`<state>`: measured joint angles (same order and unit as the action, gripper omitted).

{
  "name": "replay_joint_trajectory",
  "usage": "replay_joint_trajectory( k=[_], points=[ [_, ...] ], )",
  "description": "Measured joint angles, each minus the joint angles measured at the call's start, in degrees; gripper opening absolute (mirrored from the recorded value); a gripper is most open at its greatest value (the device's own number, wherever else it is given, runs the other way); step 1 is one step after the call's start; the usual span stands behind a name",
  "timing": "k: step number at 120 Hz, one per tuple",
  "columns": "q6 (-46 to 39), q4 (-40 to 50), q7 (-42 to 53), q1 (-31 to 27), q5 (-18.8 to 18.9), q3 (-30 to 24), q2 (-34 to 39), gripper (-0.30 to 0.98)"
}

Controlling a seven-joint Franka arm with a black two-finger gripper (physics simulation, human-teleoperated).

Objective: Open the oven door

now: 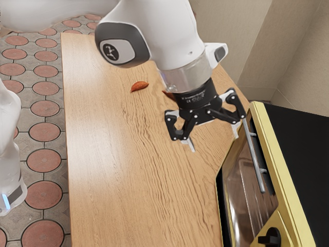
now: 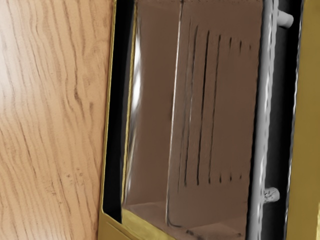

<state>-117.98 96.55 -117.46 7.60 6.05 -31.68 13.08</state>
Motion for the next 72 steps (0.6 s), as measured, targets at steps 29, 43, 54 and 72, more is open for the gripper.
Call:
replay_joint_trajectory(
  k=[29, 43, 54, 72],
  points=[
    [-1.2, -1.0, 3.9, -1.9, 1.1, 0.6, -4.6, 0.69],
    [-1.8, -1.3, 5.5, -1.8, 1.4, 0.7, -5.5, 0.69],
    [-2.2, -3.1, 6.9, -2.0, 1.5, 0.8, -7.5, 0.69],
    [-2.7, -5.2, 9.4, -3.3, 1.5, 1.8, -10.1, 0.69]
  ],
)
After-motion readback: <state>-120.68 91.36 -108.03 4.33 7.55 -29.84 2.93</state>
